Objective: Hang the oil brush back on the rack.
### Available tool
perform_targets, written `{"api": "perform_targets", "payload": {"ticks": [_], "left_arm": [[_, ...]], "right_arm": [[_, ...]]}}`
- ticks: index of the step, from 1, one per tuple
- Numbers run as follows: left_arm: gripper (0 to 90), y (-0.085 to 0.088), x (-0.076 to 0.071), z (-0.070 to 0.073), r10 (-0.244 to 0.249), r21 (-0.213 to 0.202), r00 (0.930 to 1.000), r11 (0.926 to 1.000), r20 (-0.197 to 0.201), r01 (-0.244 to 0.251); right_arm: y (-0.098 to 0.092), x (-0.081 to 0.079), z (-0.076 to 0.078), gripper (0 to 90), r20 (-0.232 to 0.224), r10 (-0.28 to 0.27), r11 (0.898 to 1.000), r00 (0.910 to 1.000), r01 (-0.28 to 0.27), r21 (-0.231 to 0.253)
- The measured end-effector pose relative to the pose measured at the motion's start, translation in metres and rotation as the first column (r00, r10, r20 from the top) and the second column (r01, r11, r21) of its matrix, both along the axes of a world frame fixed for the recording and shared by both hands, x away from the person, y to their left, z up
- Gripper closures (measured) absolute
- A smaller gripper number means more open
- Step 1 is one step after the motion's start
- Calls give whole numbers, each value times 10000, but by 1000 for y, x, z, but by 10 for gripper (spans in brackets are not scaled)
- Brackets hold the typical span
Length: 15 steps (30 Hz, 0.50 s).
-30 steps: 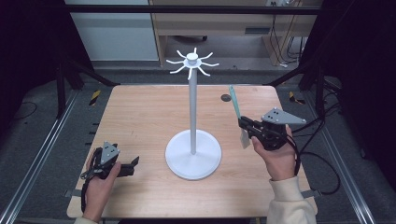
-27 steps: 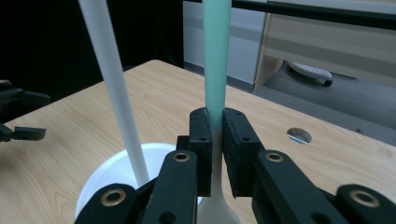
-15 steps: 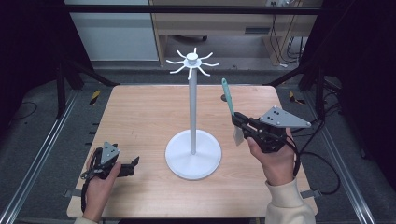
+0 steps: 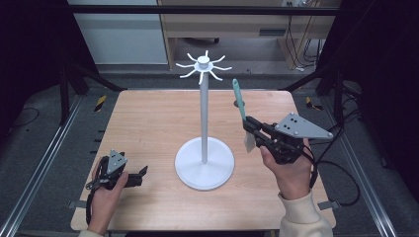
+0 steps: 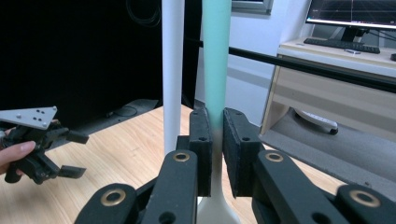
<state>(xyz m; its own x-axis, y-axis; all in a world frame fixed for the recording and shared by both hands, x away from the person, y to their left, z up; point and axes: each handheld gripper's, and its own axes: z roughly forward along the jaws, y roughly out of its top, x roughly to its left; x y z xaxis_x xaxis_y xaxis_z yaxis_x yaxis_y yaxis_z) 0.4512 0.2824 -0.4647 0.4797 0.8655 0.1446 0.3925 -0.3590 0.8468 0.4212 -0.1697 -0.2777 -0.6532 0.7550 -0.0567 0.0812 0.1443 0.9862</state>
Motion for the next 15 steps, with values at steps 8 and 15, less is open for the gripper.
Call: {"api": "perform_targets", "payload": {"ticks": [8, 15], "left_arm": [[30, 0, 0, 0, 1, 11, 10000, 10000, -2, -1], [30, 0, 0, 0, -3, 32, 10000, 10000, -14, 3]], "right_arm": [[4, -3, 7, 822, 188, 210, 9996, 9996, -214, 200], [11, -10, 16, 823, 414, 479, 9986, 9980, -487, 197]]}}
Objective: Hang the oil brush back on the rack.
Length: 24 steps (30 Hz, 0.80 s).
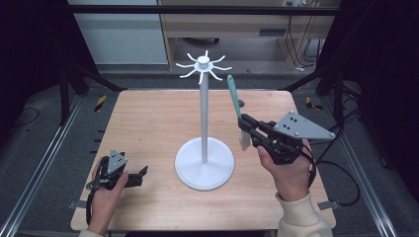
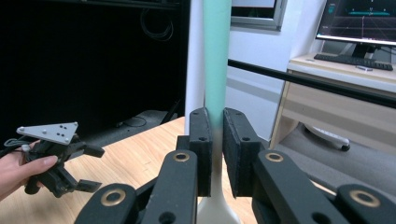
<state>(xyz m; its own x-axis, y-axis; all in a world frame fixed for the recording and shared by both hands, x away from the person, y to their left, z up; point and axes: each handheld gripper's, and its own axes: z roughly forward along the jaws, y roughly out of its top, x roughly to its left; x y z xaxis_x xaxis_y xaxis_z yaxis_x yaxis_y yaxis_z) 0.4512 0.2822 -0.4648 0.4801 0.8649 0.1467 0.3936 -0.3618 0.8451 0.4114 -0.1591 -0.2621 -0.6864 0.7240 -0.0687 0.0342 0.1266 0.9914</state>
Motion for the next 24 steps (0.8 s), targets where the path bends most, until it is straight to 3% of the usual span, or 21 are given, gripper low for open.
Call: {"api": "perform_targets", "payload": {"ticks": [24], "left_arm": [[31, 0, 0, 0, -24, 36, 10000, 10000, -30, 24]], "right_arm": [[13, 6, 0, 822, -216, -8, 9993, 9998, 0, -378]]}}
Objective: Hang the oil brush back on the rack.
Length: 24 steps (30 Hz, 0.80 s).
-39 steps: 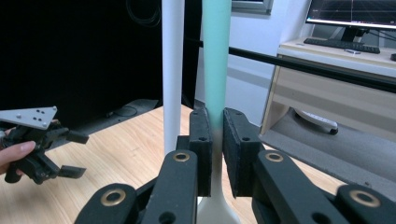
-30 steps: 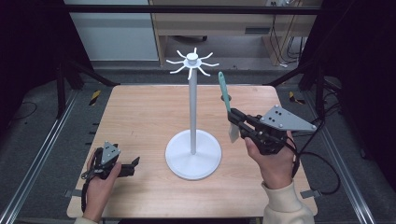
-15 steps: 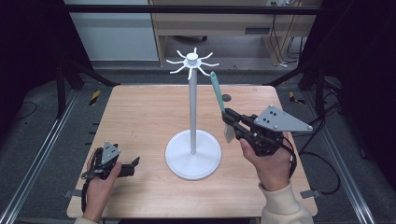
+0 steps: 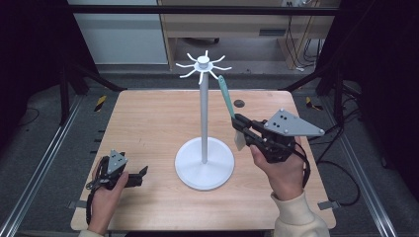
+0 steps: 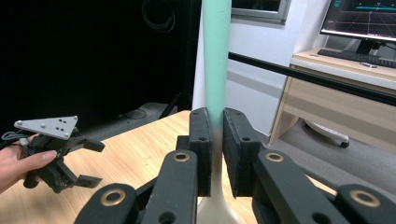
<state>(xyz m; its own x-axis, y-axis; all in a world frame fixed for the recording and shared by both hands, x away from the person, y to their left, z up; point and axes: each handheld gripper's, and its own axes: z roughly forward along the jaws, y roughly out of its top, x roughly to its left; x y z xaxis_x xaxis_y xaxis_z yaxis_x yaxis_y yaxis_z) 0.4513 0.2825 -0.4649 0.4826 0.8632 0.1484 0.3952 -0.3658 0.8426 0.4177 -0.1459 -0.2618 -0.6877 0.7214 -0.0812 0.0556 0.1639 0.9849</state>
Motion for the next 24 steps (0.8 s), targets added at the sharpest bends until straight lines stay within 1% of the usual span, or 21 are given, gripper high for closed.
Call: {"api": "perform_targets", "payload": {"ticks": [5, 11, 17, 24], "left_arm": [[31, 0, 0, 0, 8, -9, 10000, 10000, 18, -8], [31, 0, 0, 0, 9, -14, 10000, 10000, 12, -9], [31, 0, 0, 0, 8, -17, 10000, 10000, 23, -8], [31, 0, 0, 0, 10, -15, 10000, 10000, 14, -10]], "right_arm": [[3, 4, -1, 822, -103, 44, 10000, 9999, -44, -26], [9, 9, -1, 822, -194, 80, 10000, 9998, -79, 59], [12, 11, -2, 822, -235, 106, 9999, 9997, -104, 90], [13, 12, -4, 821, -207, -19, 10000, 9998, 19, 7]]}}
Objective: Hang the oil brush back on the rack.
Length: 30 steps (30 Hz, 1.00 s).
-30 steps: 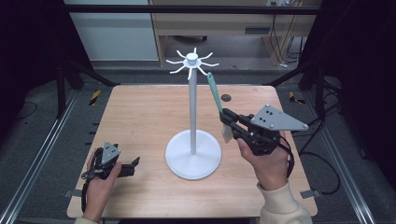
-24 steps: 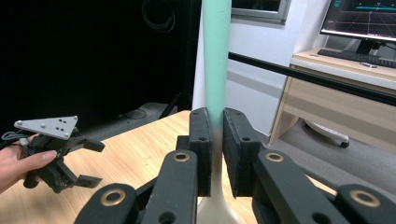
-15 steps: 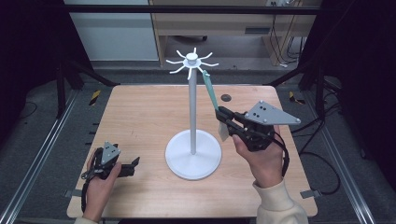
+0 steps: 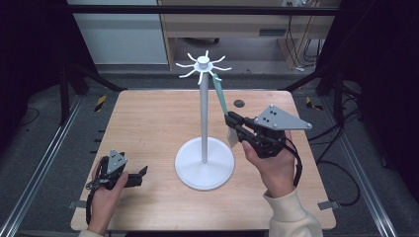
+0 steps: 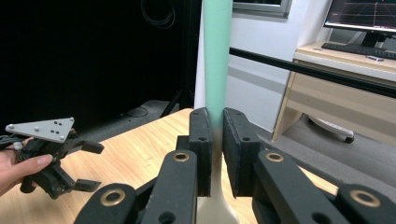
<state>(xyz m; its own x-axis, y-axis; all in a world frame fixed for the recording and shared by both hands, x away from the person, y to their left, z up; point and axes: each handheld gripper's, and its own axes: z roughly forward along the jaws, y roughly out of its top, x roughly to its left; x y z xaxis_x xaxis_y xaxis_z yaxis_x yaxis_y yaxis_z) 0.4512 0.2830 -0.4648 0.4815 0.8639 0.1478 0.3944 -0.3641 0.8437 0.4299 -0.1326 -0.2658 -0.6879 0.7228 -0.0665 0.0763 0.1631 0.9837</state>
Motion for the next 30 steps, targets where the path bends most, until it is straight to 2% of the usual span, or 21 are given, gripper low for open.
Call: {"api": "perform_targets", "payload": {"ticks": [30], "left_arm": [[31, -1, 0, -1, -38, -7, 10000, 10000, -17, 38]], "right_arm": [[6, 4, -2, 817, 25, -256, 9995, 9997, 257, -178]]}}
